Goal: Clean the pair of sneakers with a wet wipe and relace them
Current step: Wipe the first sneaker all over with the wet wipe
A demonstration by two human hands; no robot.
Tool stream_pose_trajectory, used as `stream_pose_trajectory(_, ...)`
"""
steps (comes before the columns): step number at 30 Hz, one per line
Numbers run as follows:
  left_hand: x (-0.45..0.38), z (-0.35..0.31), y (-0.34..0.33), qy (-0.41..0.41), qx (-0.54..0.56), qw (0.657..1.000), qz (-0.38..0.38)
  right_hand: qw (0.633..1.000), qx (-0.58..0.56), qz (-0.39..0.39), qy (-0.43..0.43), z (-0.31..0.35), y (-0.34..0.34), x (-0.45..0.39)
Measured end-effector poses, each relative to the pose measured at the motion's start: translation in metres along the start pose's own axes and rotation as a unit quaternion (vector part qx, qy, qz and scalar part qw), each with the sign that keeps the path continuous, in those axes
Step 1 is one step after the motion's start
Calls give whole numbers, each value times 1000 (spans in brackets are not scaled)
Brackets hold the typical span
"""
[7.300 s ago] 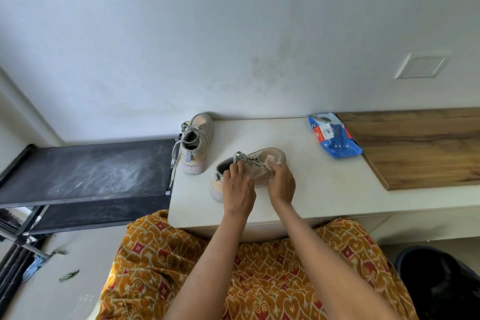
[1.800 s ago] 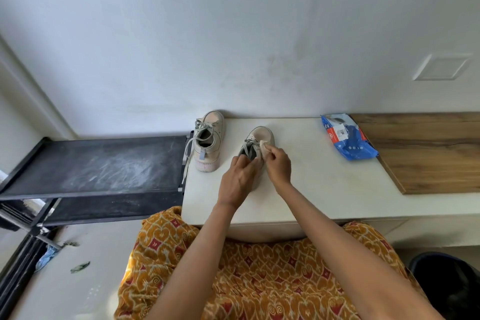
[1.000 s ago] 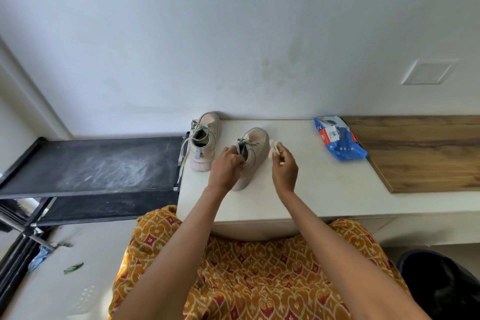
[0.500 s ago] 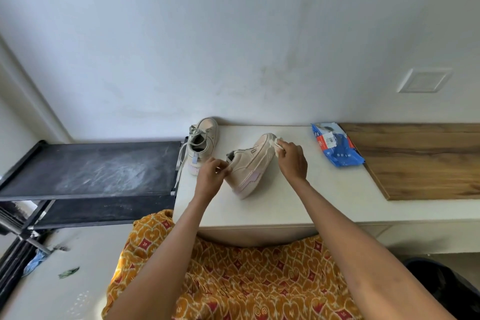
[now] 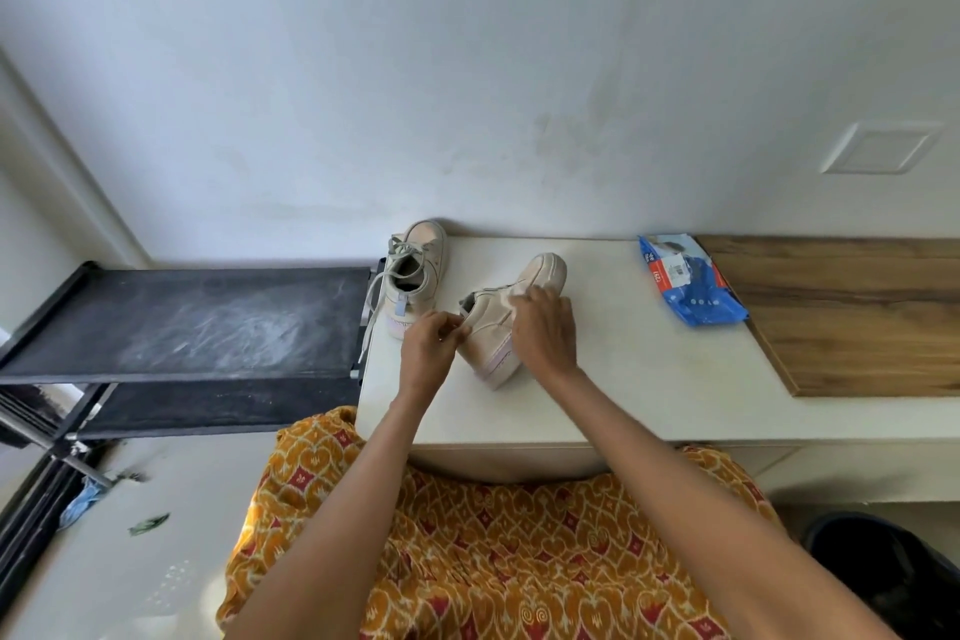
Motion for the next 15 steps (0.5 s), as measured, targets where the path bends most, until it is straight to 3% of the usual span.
stream_pose_trajectory(5,5,4,7,-5,-18,1000,-5,991,-16,-49,123,24,1,29)
stream_pose_trajectory(8,9,-2,7,-16,-24,1000,-3,981,47,-35,184,13,9,13)
stream_pose_trajectory(15,2,-15,2,-49,-68,996,30,987,129,89,48,-31,18,-40)
Point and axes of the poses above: each hand's wrist, its own x-axis away from the middle knuckle, its own y-axis out of the back of the hand, z = x × y, the point moved 7 cm from there along -x, towards the middle knuckle, and after that the axes turned 12 degrees about -x, right-handed, at the moved point
